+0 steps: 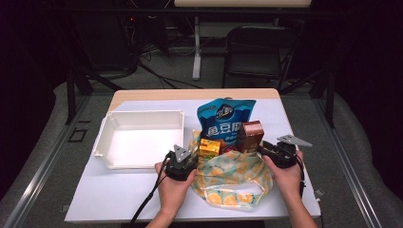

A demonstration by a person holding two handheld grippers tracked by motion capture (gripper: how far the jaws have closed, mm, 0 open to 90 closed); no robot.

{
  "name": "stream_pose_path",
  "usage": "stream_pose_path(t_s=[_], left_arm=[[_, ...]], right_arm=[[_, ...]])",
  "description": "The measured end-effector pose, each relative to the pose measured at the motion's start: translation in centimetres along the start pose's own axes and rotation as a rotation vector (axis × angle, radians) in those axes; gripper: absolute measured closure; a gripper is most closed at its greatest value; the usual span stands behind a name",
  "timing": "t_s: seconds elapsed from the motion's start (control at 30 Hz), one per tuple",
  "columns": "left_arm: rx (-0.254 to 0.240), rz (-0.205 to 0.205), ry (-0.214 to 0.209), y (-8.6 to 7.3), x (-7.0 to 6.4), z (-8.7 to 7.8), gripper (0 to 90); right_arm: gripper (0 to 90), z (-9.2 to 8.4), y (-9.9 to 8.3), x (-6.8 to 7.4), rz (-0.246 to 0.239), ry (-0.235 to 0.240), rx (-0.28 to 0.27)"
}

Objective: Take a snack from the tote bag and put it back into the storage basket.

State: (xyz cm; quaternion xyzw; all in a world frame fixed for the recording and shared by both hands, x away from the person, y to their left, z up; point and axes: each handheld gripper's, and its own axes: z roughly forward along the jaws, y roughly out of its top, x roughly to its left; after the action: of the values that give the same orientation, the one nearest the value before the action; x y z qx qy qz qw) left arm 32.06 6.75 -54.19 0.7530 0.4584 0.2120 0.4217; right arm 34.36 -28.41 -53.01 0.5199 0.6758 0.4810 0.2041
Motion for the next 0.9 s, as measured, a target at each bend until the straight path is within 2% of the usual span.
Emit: stream_pose_path(t_s=[0.17, 0.23, 0.3, 0.37, 0.5, 0.63, 0.7, 0.8, 0.9], left_arm=[[-0.06, -0.006, -0.024, 0.5, 0.0, -1.7, 68.8], [-0.083, -0.005, -0.03, 0.8, 0.0, -2.3, 70.7], [-0.095, -0.003, -0.038, 1.0, 0.1, -2.8, 75.3], [-0.102, -0.007, -0.057, 1.2, 0.3, -3.1, 82.2], [-0.093, -0.001, -0.096, 1.0, 0.2, -3.0, 88.3], [-0.061, 0.024, -0.119, 0.5, -0.4, -2.0, 88.5], [-0.046, 0.022, -0.125, 0.1, -0.5, -1.3, 88.5], [-0.018, 0.018, -0.145, -0.4, -0.7, -0.6, 87.7], [-0.007, 0.027, -0.15, -0.7, -0.9, -0.4, 87.2]], right_arm=[[54.3, -2.9, 0.4, 1.2, 0.002, 0.021, -0.078], [56.4, -3.6, 0.4, 1.9, -0.029, 0.022, -0.077], [64.6, -4.2, 0.1, 2.7, -0.059, 0.03, -0.079], [73.1, -4.6, -0.2, 3.2, -0.067, 0.041, -0.074], [90.0, -5.3, -0.7, 4.0, -0.084, 0.077, -0.073], [90.0, -4.6, -0.6, 5.1, -0.103, 0.127, -0.084], [90.0, -4.0, -0.6, 5.8, -0.123, 0.133, -0.09], [90.0, -3.1, -0.5, 6.4, -0.128, 0.135, -0.098], [74.8, -2.8, -0.4, 6.9, -0.129, 0.176, -0.111]])
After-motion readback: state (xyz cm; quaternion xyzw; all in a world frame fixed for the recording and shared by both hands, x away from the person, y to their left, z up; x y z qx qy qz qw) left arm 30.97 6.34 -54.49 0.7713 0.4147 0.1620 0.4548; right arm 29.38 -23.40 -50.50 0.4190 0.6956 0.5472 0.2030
